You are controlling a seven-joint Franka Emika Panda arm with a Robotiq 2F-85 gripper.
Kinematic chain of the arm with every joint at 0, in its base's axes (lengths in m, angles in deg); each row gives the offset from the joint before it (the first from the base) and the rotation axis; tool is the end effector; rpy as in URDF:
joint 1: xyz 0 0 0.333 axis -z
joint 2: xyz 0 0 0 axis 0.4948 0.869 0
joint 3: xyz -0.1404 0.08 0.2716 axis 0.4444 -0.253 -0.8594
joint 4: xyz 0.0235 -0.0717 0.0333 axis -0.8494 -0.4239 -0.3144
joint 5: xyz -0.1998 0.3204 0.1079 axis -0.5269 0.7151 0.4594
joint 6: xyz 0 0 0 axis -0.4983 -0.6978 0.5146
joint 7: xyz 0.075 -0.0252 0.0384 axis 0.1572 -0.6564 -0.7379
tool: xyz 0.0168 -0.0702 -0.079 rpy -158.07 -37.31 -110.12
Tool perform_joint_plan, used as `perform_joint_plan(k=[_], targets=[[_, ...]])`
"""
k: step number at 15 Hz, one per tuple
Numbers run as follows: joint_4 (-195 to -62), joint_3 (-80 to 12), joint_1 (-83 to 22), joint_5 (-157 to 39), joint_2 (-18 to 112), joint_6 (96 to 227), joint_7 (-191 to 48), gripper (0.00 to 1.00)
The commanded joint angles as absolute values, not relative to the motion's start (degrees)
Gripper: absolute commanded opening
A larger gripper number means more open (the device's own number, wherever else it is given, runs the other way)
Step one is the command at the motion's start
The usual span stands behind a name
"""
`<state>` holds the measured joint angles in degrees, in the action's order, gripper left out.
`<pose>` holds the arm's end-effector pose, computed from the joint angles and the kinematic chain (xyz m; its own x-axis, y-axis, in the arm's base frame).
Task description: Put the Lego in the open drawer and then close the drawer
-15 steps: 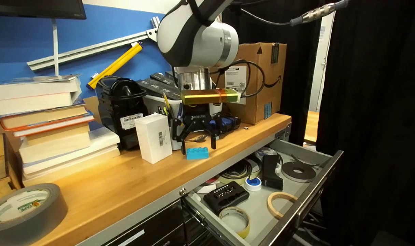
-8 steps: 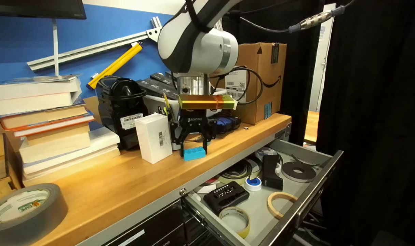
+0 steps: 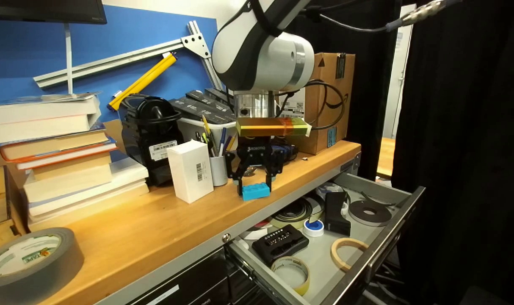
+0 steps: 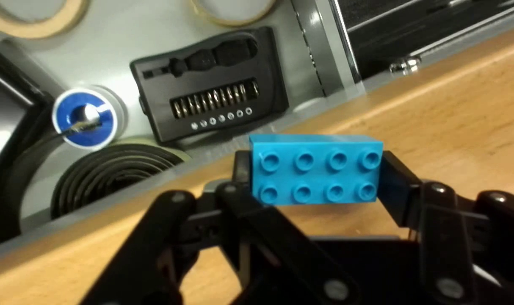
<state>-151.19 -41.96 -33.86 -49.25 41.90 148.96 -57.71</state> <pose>0.5729 0.0872 0.3527 0.9663 -0.2323 -0.1109 -0.2416 -0.9671 -0.0795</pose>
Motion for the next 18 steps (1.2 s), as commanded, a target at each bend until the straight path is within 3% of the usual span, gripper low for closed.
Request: perform_joint_plan(k=[1,4,10,11,12,14,18], targets=[[-164.1,-41.4,-33.7,-49.2,30.0,148.9,-59.6,0.47],[-171.1,-41.0,-32.8,-49.7,25.2,149.6,-60.5,0.47],[-175.2,-39.0,-30.4,-47.0,30.1,157.6,-60.3,0.47],[-175.1,-38.7,-30.1,-46.3,31.1,158.4,-60.6,0.83],[-175.0,-38.4,-29.9,-45.2,31.7,158.4,-61.9,0.95],[-176.0,-37.7,-29.1,-45.0,30.7,157.0,-64.1,1.0],[-178.9,-35.2,-26.7,-48.5,26.6,148.2,-70.8,1.0]])
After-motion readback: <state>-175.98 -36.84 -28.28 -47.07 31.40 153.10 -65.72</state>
